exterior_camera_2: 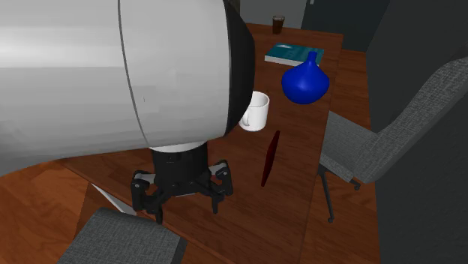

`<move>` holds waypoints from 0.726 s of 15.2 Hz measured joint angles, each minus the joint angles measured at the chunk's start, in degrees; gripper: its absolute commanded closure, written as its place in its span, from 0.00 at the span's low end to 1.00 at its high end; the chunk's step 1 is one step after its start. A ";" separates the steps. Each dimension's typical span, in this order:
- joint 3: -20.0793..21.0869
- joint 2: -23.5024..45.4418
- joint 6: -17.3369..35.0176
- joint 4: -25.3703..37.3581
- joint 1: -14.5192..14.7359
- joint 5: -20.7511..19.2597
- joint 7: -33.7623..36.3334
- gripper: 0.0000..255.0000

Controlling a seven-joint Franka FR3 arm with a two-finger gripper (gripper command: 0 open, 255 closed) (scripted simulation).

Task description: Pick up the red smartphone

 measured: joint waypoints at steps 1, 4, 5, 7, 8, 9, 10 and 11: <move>0.00 0.00 0.00 0.00 0.00 0.00 0.00 0.00; -1.11 2.75 0.32 2.77 -2.28 -1.09 2.28 0.00; -1.55 3.82 0.09 4.24 -3.26 -1.52 3.37 0.00; -2.79 6.67 0.43 7.09 -5.33 -2.59 5.35 0.00; -3.20 7.81 0.17 8.69 -6.27 -2.93 6.62 0.00; -3.73 8.73 0.08 9.91 -7.27 -3.38 7.76 0.00; -4.06 9.32 0.13 10.69 -8.19 -3.69 9.14 0.00; -4.54 10.76 0.24 12.26 -9.08 -4.03 10.37 0.00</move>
